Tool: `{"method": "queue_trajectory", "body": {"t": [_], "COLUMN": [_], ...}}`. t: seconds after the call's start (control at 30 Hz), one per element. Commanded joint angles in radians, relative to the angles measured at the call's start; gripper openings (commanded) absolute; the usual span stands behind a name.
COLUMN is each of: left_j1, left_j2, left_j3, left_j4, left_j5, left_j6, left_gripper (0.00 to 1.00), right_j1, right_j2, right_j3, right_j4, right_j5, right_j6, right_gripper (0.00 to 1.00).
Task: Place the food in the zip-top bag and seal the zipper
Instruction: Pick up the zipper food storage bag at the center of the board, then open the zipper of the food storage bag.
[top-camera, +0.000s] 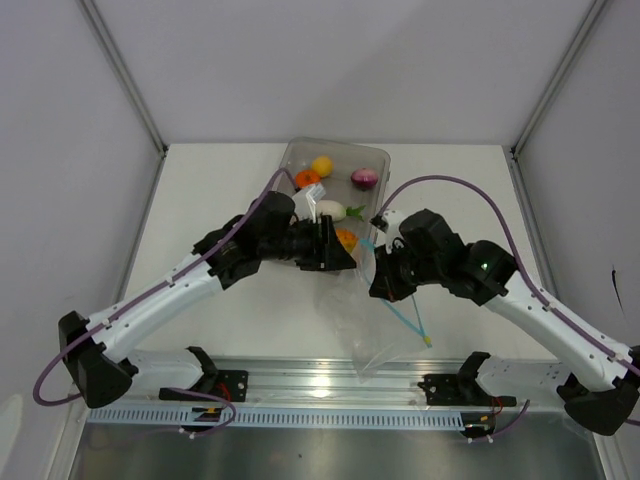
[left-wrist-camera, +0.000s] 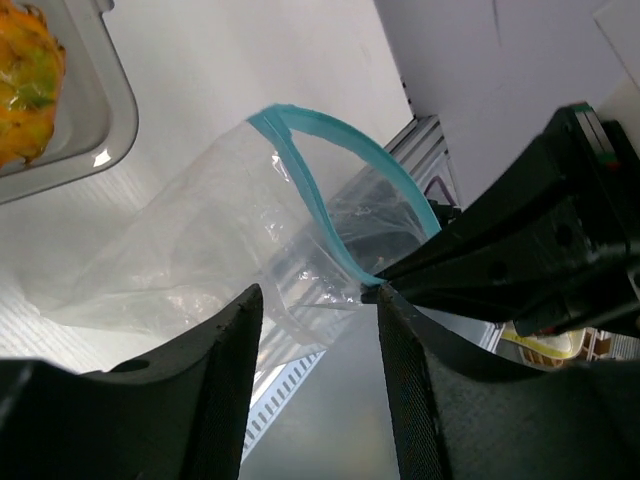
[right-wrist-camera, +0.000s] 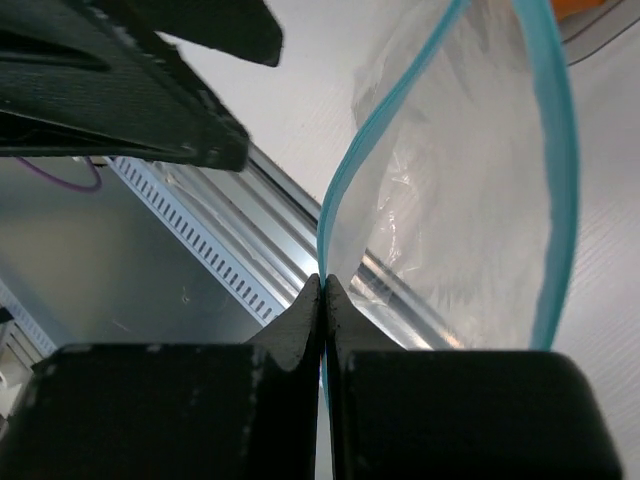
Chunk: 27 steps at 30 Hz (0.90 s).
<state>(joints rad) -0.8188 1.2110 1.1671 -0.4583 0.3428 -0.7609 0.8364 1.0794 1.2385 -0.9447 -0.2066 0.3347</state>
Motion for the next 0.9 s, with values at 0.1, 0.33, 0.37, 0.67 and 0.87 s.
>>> {"method": "queue_trajectory", "body": {"t": [0.1, 0.33, 0.37, 0.67, 0.87], "left_j1": [-0.031, -0.049, -0.054, -0.088, -0.088], "left_j2": [0.030, 0.071, 0.076, 0.148, 0.124], "left_j3": [0.049, 0.084, 0.092, 0.094, 0.033], "left_j4": [-0.039, -0.077, -0.080, -0.071, -0.003], "left_j5": [-0.017, -0.042, -0.044, -0.041, -0.002], "left_j6": [-0.014, -0.002, 0.003, 0.008, 0.018], "left_gripper": [0.56, 0.62, 0.62, 0.50, 0.06], "right_j1": [0.105, 0.147, 0.151, 0.214, 0.216], "right_j2": [0.027, 0.031, 0.033, 0.036, 0.022], "right_j3": [0.036, 0.044, 0.047, 0.088, 0.095], "right_j4": [0.030, 0.047, 0.046, 0.055, 0.044], "right_j5": [0.108, 0.137, 0.141, 0.188, 0.207], "right_j6": [0.004, 0.027, 0.030, 0.061, 0.090], "right_gripper": [0.00, 0.00, 0.00, 0.00, 0.25]}}
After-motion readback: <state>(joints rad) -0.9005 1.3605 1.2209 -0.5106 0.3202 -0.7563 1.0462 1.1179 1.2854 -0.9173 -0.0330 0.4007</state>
